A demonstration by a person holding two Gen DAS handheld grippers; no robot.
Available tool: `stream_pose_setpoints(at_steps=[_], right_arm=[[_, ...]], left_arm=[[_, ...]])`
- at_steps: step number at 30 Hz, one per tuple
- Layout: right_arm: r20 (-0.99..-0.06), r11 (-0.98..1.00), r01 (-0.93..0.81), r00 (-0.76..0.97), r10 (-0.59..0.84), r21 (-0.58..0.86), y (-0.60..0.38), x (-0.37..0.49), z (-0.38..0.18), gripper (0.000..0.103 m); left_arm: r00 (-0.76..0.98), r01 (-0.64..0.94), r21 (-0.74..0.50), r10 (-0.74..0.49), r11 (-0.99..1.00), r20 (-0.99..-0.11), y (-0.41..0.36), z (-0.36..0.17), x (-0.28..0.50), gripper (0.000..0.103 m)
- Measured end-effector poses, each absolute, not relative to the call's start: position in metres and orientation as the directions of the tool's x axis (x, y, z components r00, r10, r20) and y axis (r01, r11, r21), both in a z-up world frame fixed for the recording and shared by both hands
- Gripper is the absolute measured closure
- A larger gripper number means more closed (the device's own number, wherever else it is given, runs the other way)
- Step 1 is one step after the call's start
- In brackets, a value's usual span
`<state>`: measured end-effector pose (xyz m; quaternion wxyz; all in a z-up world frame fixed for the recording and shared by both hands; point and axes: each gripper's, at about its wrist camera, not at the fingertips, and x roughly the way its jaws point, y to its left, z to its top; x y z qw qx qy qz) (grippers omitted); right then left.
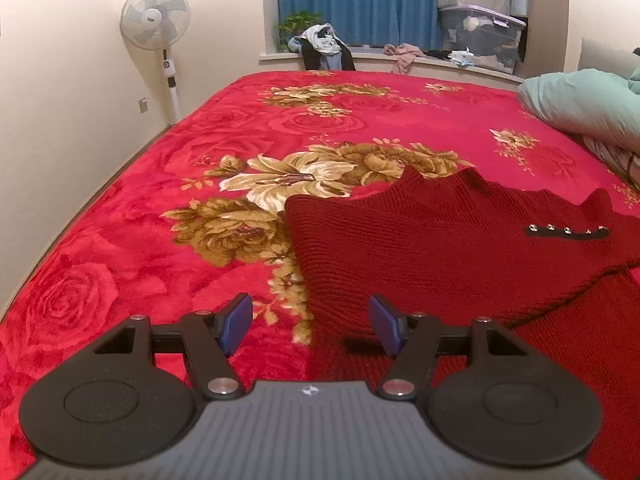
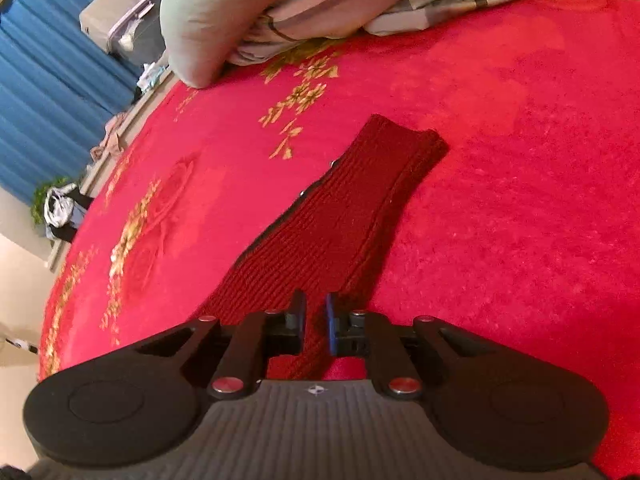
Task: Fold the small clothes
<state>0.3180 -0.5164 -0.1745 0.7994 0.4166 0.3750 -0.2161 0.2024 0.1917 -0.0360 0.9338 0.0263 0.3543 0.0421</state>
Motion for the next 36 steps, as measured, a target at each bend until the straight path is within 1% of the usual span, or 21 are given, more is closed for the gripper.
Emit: stream_pose_setpoints(at_steps=[8,9,10,11,12,13,15,20,23,24,25,26,29,30,32,34,36], right_arm=[[-0.788,0.537,0.675,0.615,-0.031,0.506,-0.526,0.318,-0.171,0.092],[-0.790,0.539,0.678,0.612,-0.039,0.500,-0.525,0.317,-0.168,0.089],[-0.788,0.540,0.680,0.614,-0.050,0.496,-0.526,0.317,-0.164,0.079],[-0.786,0.541,0.682,0.616,-0.061,0.492,-0.527,0.317,-0.160,0.073],[-0.784,0.541,0.686,0.616,-0.076,0.487,-0.528,0.316,-0.158,0.062],[-0.781,0.539,0.689,0.619,-0.088,0.485,-0.530,0.315,-0.157,0.055],[-0.781,0.536,0.692,0.618,-0.093,0.484,-0.533,0.316,-0.160,0.054],[-0.809,0.497,0.718,0.586,-0.052,0.488,-0.538,0.321,-0.183,0.053],[-0.796,0.523,0.701,0.601,-0.067,0.485,-0.538,0.327,-0.186,0.055],[-0.791,0.536,0.693,0.607,-0.073,0.482,-0.537,0.329,-0.185,0.066],[-0.785,0.553,0.682,0.614,-0.078,0.479,-0.536,0.331,-0.185,0.088],[-0.781,0.570,0.674,0.618,-0.087,0.470,-0.535,0.333,-0.184,0.091],[-0.747,0.646,0.634,0.649,-0.144,0.426,-0.517,0.338,-0.166,0.092],[-0.716,0.697,0.596,0.677,-0.168,0.400,-0.503,0.342,-0.150,0.092],[-0.636,0.806,0.477,0.753,-0.169,0.351,-0.467,0.348,-0.116,0.092],[-0.533,0.904,0.295,0.841,-0.092,0.309,-0.411,0.346,-0.073,0.092],[-0.430,0.950,0.071,0.900,0.071,0.305,-0.347,0.332,-0.033,0.092]], left_arm=[[0.741,-0.055,0.089,0.100,0.995,-0.664,0.190,-0.040,0.205,0.033],[0.740,-0.055,0.088,0.100,0.995,-0.665,0.189,-0.040,0.205,0.033],[0.739,-0.054,0.089,0.100,0.995,-0.666,0.189,-0.040,0.206,0.033],[0.739,-0.050,0.090,0.098,0.995,-0.666,0.188,-0.040,0.206,0.033],[0.739,-0.046,0.092,0.096,0.995,-0.666,0.187,-0.040,0.206,0.033],[0.740,-0.043,0.093,0.094,0.995,-0.666,0.186,-0.040,0.207,0.033],[0.741,-0.038,0.094,0.091,0.995,-0.665,0.184,-0.040,0.206,0.033],[0.743,-0.032,0.102,0.092,0.994,-0.664,0.184,-0.041,0.206,0.033],[0.742,-0.030,0.110,0.096,0.993,-0.663,0.185,-0.042,0.205,0.033],[0.742,-0.030,0.113,0.098,0.993,-0.664,0.185,-0.042,0.205,0.033],[0.742,-0.031,0.116,0.100,0.993,-0.663,0.186,-0.043,0.204,0.033],[0.743,-0.033,0.116,0.102,0.993,-0.662,0.187,-0.042,0.204,0.033],[0.744,-0.046,0.116,0.111,0.992,-0.659,0.191,-0.041,0.205,0.033],[0.744,-0.052,0.113,0.114,0.992,-0.659,0.192,-0.041,0.205,0.033],[0.741,-0.069,0.094,0.114,0.993,-0.662,0.197,-0.039,0.206,0.033],[0.742,-0.083,0.067,0.106,0.994,-0.662,0.202,-0.036,0.205,0.033],[0.746,-0.091,0.058,0.107,0.994,-0.657,0.205,-0.032,0.203,0.033]])
